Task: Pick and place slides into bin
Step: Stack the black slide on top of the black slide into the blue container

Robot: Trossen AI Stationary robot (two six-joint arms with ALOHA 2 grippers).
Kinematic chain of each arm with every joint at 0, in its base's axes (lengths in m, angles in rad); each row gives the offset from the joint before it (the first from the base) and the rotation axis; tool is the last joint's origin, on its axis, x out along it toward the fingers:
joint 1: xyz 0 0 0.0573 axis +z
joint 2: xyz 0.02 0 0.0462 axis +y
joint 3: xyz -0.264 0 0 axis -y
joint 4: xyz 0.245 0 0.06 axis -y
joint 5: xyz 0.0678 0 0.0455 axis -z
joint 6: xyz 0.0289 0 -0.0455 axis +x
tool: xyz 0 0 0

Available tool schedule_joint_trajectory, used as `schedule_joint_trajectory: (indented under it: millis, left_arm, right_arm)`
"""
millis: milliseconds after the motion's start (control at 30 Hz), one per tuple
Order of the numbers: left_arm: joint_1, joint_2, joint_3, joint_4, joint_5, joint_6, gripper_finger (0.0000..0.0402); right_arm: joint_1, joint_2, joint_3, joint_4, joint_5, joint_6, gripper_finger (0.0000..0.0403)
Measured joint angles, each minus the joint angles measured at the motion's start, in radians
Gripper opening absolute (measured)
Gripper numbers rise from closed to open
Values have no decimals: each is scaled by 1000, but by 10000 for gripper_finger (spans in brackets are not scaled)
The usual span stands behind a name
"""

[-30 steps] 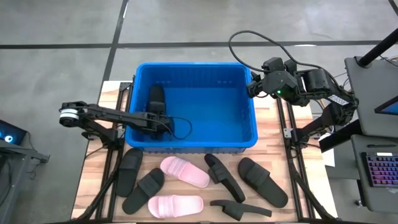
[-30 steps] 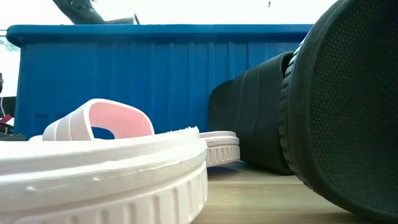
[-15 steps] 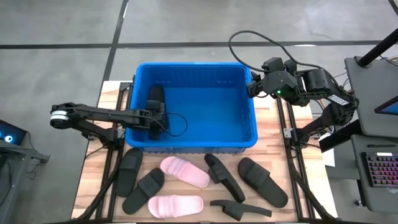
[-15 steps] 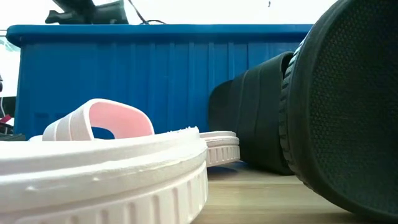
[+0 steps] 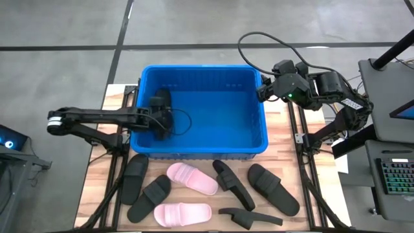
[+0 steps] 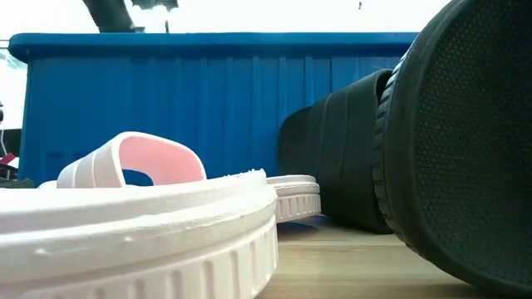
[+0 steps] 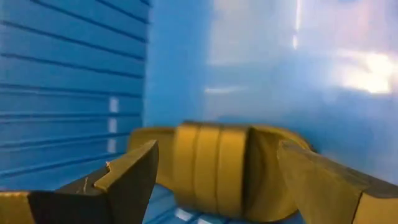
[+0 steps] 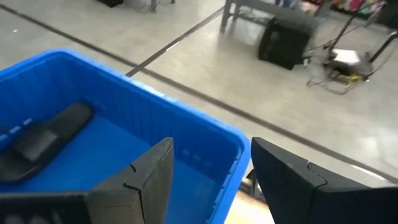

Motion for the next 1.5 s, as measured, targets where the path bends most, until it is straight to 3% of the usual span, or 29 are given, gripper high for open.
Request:
schedule_joint_trajectory:
  millis: [133, 367, 633, 800, 1067, 1233, 1500]
  left_arm:
    - [0, -15, 91, 9, -22, -48, 310]
    - [0, -17, 245, 63, -5, -247, 310]
    - [-1, -17, 329, 295, 239, -339, 310]
    - [-7, -15, 338, 408, 324, -358, 310]
    - [-9, 11, 322, 403, 325, -397, 310]
    - [-11, 37, 324, 416, 351, -496, 310]
    - [-30, 65, 324, 449, 414, -500, 310]
  right_arm:
    - [0, 0, 0, 0, -65, -1, 206]
    - [0, 0, 0, 0, -86, -4, 206]
    - [0, 0, 0, -1, -117, -40, 206]
    - [0, 0, 0, -55, -202, -52, 206]
    - [23, -2, -1, -132, -322, -39, 206]
    - [92, -7, -1, -132, -366, -38, 206]
    - [241, -7, -1, -131, -400, -53, 206]
